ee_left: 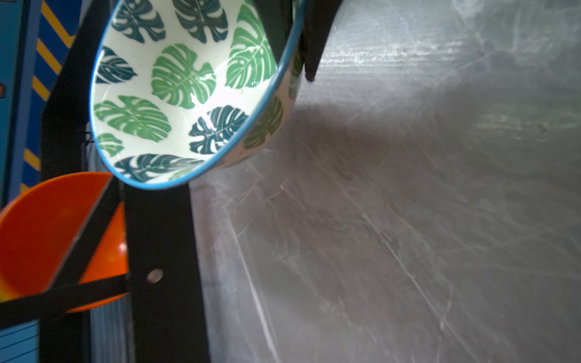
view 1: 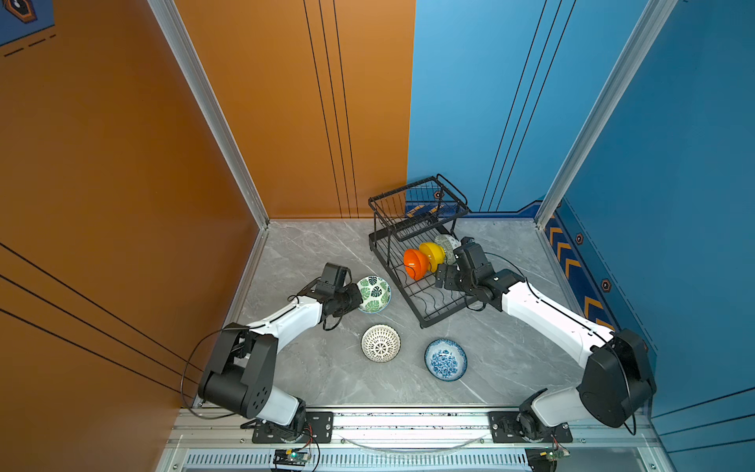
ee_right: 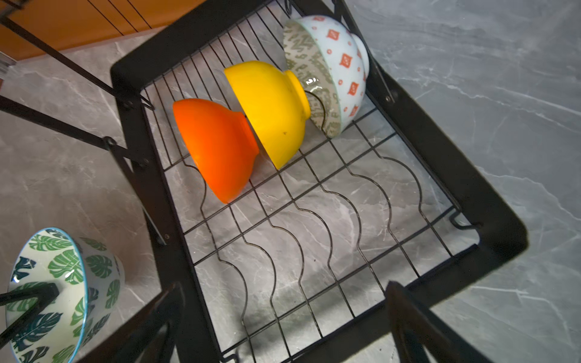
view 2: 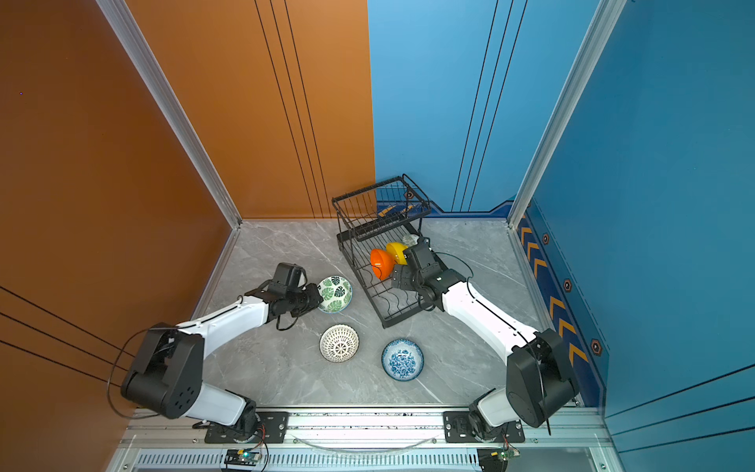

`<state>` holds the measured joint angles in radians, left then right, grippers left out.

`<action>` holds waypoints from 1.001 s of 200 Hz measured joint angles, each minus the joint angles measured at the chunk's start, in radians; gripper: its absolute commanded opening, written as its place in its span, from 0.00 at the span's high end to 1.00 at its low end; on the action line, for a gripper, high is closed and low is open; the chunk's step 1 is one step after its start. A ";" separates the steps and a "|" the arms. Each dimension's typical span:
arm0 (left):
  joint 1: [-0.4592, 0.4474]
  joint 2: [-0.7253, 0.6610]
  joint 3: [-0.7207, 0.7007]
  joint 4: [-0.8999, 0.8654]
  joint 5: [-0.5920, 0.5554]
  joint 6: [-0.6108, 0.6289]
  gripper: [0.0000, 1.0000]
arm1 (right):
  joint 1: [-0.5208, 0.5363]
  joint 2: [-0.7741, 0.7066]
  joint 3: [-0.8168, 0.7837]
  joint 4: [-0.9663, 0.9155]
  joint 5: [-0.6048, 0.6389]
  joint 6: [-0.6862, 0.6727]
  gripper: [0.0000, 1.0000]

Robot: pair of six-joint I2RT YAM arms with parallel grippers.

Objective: Load bowls into a dish rack
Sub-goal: Pick up the bowl from the center of the table, then place the bowl in the dish rack.

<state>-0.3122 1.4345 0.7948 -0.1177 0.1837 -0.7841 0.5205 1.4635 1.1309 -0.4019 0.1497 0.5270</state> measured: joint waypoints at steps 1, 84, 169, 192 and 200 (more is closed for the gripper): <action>0.000 -0.003 -0.001 0.002 0.000 -0.002 1.00 | 0.000 0.000 0.003 0.000 -0.002 0.000 0.01; -0.215 -0.087 0.023 0.235 -0.114 -0.122 1.00 | 0.093 -0.044 0.158 -0.070 -0.072 -0.014 0.21; -0.362 0.062 0.126 0.347 -0.186 -0.152 1.00 | 0.094 -0.117 0.139 -0.087 -0.105 -0.011 0.40; -0.391 0.085 0.157 0.354 -0.198 -0.152 1.00 | 0.092 -0.117 0.122 -0.090 -0.105 -0.012 0.50; -0.398 0.092 0.167 0.355 -0.201 -0.152 1.00 | 0.089 -0.117 0.114 -0.093 -0.102 -0.011 0.53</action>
<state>-0.7105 1.5265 0.9615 0.2371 -0.0177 -0.9360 0.6090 1.3460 1.2449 -0.4953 0.0479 0.5156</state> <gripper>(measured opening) 0.082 0.518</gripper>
